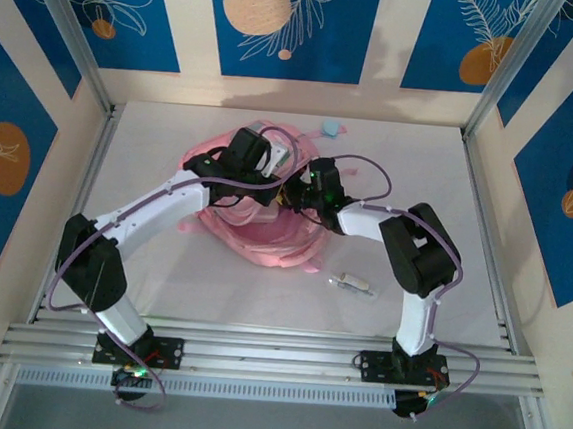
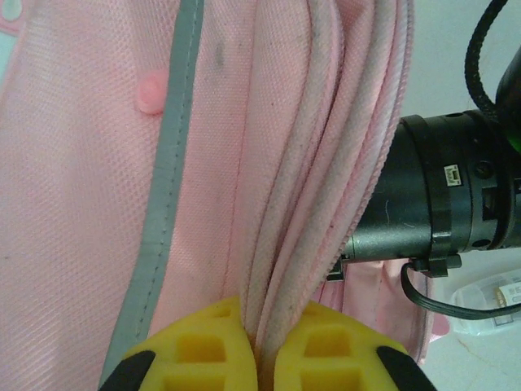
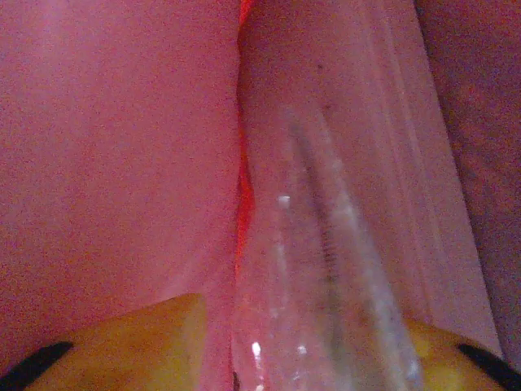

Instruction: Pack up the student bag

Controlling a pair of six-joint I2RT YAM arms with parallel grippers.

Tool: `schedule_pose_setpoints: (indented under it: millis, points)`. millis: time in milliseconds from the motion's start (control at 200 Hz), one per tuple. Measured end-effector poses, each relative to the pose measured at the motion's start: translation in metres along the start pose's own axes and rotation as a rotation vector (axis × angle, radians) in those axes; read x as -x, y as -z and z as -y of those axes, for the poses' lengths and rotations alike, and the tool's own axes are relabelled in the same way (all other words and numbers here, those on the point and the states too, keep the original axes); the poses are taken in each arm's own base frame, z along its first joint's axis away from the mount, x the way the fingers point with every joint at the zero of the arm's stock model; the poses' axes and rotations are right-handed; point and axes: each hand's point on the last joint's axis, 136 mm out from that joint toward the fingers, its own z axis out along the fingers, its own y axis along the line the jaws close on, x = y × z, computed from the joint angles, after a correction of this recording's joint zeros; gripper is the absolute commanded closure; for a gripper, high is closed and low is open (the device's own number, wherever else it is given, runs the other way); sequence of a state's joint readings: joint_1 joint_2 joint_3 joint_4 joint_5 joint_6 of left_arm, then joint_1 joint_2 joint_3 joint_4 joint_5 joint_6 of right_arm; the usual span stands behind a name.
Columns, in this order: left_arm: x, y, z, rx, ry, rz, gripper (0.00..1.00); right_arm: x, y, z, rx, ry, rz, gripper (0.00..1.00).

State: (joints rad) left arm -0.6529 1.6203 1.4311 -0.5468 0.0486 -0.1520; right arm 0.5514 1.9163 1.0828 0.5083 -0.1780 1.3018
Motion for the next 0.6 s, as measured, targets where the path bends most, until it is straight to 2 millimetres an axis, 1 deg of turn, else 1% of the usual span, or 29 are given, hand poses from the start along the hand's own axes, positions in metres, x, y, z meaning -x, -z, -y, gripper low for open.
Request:
schedule_pose_setpoints:
  millis: [30, 75, 155, 210, 285, 435, 600]
  points:
    - [0.002, 0.002, 0.000, 0.004, -0.001, 0.010, 1.00, 0.002, 0.003, 0.001, -0.013, 0.003, 0.010, 0.32]
    - [0.004, 0.004, -0.001, 0.012, -0.002, 0.018, 1.00, 0.004, 0.008, 0.005, -0.036, 0.002, 0.021, 0.28]
    - [0.003, 0.004, -0.004, 0.025, -0.001, 0.014, 1.00, 0.005, 0.018, 0.012, -0.091, 0.013, 0.028, 0.23]
    - [0.002, 0.004, -0.005, 0.032, -0.003, 0.011, 1.00, 0.004, 0.027, 0.013, -0.122, 0.028, 0.028, 0.20]
    - [0.003, 0.004, -0.007, 0.043, -0.004, 0.013, 1.00, 0.005, 0.043, 0.008, -0.159, 0.061, 0.036, 0.18]
    - [0.004, 0.005, -0.008, 0.052, -0.004, 0.016, 1.00, 0.006, 0.080, -0.005, -0.213, 0.146, 0.048, 0.18]
    - [-0.003, -0.004, -0.006, 0.040, -0.004, -0.016, 1.00, 0.004, 0.124, -0.021, -0.255, 0.282, 0.060, 0.17]
